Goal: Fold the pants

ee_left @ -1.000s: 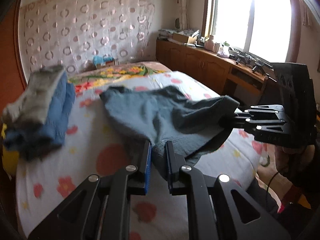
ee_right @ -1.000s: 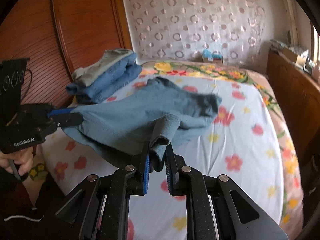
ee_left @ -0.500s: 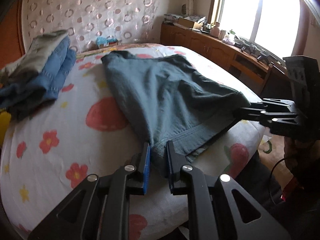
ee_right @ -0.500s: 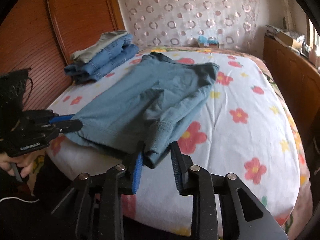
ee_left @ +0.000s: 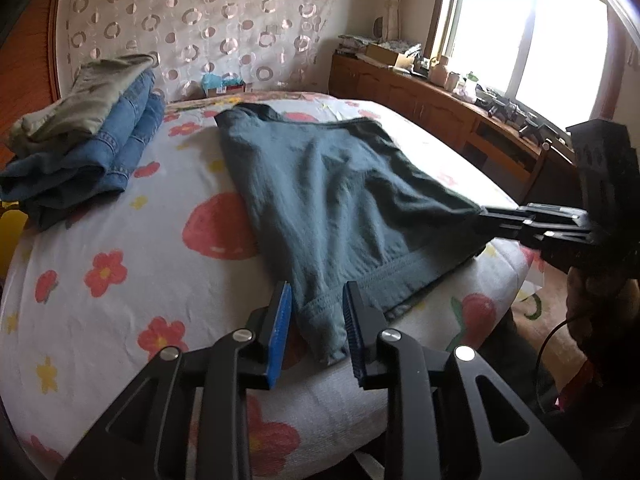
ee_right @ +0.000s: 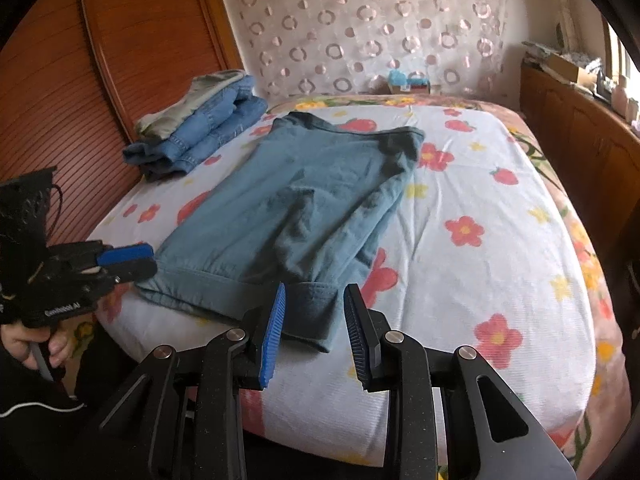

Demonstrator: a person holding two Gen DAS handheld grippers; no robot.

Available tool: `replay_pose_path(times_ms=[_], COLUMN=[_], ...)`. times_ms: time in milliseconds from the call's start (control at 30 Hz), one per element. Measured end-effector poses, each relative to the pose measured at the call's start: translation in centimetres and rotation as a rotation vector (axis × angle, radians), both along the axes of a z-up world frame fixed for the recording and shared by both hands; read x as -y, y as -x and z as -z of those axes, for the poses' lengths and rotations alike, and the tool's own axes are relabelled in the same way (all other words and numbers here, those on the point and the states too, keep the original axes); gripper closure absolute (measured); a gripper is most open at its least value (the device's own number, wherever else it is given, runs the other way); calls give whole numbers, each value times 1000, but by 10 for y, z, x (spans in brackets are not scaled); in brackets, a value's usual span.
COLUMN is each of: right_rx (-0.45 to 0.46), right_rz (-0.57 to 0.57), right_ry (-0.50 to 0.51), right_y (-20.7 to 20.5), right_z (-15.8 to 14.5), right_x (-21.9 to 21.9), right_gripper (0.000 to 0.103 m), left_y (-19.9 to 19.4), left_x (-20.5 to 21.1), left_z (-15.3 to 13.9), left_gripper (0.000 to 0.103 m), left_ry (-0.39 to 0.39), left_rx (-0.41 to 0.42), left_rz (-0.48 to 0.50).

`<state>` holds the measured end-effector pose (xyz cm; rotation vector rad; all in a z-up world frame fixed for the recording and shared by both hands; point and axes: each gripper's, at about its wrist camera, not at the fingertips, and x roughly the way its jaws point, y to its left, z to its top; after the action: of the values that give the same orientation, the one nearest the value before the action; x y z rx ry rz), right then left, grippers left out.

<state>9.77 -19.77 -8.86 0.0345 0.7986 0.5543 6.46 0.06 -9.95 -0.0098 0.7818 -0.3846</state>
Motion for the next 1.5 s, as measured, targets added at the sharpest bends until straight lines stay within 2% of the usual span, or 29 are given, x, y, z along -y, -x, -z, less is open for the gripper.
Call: replay_pose_path(times_ms=[33, 167, 367, 500, 633, 800, 967, 1133, 1300, 1500], right_rx=[3, 36, 36, 21, -5, -27, -20, -2, -5, -3], right_rz=[-8, -41, -34, -16, 4, 14, 17, 25, 88, 75], right_ry=[-3, -56, -45, -1, 51, 42, 58, 54, 31, 43], right_y=[0, -3, -5, -4, -2, 5, 13, 21, 16, 1], right_z=[-1, -11, -10, 1, 13, 18, 16, 12, 14, 16], right_x=[-1, -7, -9, -5, -1, 9, 15, 25, 40, 25], right_gripper=[91, 92, 92, 84, 80, 72, 71, 71, 71, 71], left_y=[0, -7, -15, -19, -16, -14, -11, -10, -10, -9], left_x=[0, 1, 6, 5, 3, 3, 6, 7, 8, 8], left_z=[-1, -1, 8, 20, 21, 22, 24, 24, 25, 25], left_gripper=[78, 78, 78, 78, 76, 74, 65, 65, 64, 64], left_ry=[0, 4, -15, -33, -32, -37, -34, -34, -29, -27], left_rx=[3, 4, -19, -56, -37, -15, 9, 11, 15, 16], left_rz=[-1, -3, -6, -18, -14, -7, 8, 10, 12, 12])
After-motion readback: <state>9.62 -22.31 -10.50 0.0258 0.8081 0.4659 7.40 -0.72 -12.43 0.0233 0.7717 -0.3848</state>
